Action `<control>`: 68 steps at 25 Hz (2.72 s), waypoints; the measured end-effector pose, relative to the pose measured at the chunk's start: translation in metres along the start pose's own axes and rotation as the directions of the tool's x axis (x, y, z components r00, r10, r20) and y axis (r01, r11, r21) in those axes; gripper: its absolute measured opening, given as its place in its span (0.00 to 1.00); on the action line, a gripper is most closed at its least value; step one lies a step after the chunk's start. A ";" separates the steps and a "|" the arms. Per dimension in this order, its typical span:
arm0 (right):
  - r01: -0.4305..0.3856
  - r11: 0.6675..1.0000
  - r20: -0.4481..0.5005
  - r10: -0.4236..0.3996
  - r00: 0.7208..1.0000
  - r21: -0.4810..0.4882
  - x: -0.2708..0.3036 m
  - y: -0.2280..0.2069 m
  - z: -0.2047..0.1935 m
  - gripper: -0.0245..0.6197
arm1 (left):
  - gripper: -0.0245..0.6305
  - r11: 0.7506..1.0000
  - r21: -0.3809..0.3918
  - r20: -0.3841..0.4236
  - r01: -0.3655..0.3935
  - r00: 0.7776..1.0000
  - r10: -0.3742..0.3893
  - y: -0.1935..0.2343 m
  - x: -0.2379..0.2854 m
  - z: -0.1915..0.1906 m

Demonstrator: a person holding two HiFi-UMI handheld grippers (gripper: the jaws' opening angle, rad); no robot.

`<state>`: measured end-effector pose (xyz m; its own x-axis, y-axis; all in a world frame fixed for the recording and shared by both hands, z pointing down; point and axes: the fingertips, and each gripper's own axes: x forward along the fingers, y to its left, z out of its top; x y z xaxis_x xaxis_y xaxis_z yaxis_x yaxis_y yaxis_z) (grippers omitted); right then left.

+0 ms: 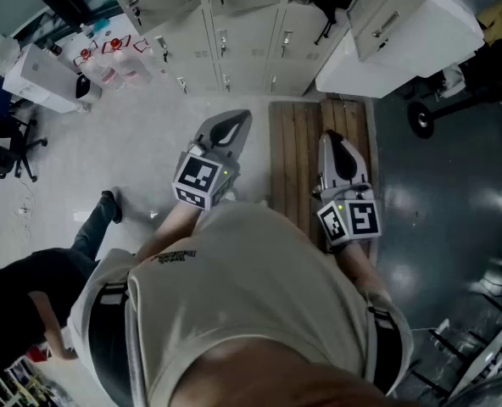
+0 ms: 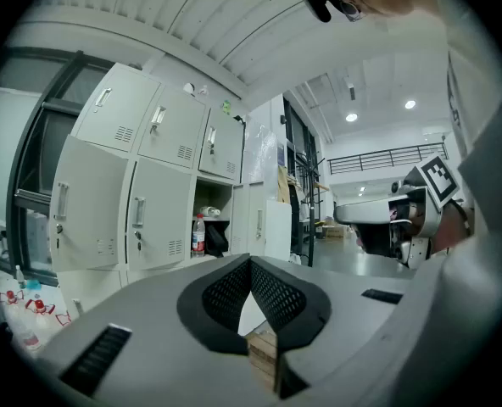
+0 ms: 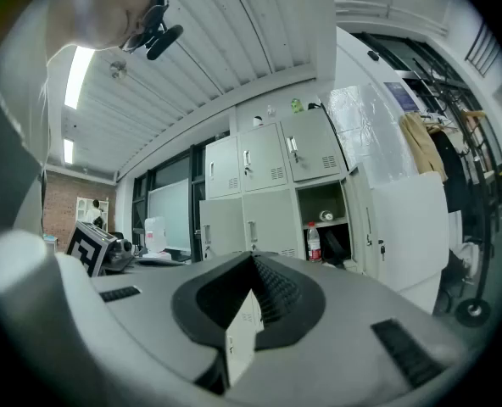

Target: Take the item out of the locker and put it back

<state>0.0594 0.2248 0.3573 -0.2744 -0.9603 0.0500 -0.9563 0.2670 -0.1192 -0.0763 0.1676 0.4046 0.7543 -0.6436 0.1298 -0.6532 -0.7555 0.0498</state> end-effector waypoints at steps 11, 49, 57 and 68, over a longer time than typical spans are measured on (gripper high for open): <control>0.000 1.000 -0.006 0.000 1.000 0.001 0.006 -0.010 -0.004 0.04 | 0.06 0.999 0.024 0.005 -0.021 1.000 0.021 0.006 0.010 0.002; -0.023 0.999 0.071 0.021 0.997 0.023 0.059 -0.108 0.004 0.04 | 0.06 0.991 0.053 0.008 -0.122 0.993 0.121 0.017 0.085 0.009; 0.024 0.999 0.023 -0.025 0.999 0.036 0.113 -0.126 -0.004 0.04 | 0.06 0.996 0.037 -0.008 -0.075 0.997 0.076 0.063 0.130 0.009; 0.077 0.996 0.010 -0.077 0.997 0.041 0.202 -0.143 0.006 0.04 | 0.06 0.999 0.032 -0.010 -0.015 1.000 0.016 0.136 0.190 0.026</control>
<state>0.1417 -0.0077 0.3780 -0.1985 -0.9789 0.0493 -0.9696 0.1888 -0.1553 -0.0207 -0.0607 0.4101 0.7433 -0.6540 0.1407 -0.6622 -0.7492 0.0160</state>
